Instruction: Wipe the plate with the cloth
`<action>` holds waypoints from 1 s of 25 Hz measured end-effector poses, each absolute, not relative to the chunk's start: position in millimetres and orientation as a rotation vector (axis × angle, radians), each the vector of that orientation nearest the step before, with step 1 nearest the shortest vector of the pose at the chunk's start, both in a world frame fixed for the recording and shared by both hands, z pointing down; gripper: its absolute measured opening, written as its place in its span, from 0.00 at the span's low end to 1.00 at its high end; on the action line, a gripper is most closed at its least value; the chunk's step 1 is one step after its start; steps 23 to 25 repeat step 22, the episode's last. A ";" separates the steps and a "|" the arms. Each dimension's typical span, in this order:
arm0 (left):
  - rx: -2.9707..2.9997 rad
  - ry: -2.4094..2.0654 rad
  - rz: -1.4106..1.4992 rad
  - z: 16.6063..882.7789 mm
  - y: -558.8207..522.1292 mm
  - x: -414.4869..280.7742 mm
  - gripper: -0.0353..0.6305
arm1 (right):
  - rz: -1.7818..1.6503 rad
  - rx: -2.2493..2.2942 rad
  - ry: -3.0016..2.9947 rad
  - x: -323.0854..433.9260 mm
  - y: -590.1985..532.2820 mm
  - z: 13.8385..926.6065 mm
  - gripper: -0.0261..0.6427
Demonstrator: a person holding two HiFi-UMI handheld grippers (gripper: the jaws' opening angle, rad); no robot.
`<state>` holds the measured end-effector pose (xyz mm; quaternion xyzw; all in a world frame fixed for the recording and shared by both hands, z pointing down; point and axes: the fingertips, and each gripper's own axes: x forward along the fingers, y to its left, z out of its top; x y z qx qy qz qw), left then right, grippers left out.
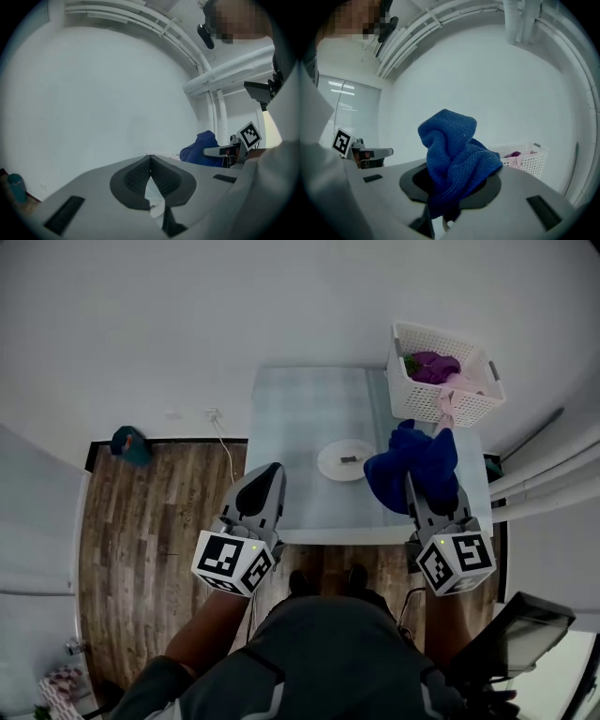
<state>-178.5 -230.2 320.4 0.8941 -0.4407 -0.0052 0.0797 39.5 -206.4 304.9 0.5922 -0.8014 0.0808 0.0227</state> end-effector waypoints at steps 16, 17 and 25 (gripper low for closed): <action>2.668 -1.368 -0.012 312.7 -223.7 -146.9 0.07 | 0.265 1.792 -2.508 64.0 -202.4 304.5 0.22; 2.666 -1.368 -0.012 312.9 -223.4 -145.4 0.07 | 0.266 1.796 -2.507 66.8 -201.8 304.2 0.22; 2.668 -1.369 -0.009 311.5 -223.4 -138.2 0.07 | 0.265 1.816 -2.503 78.8 -198.7 301.9 0.22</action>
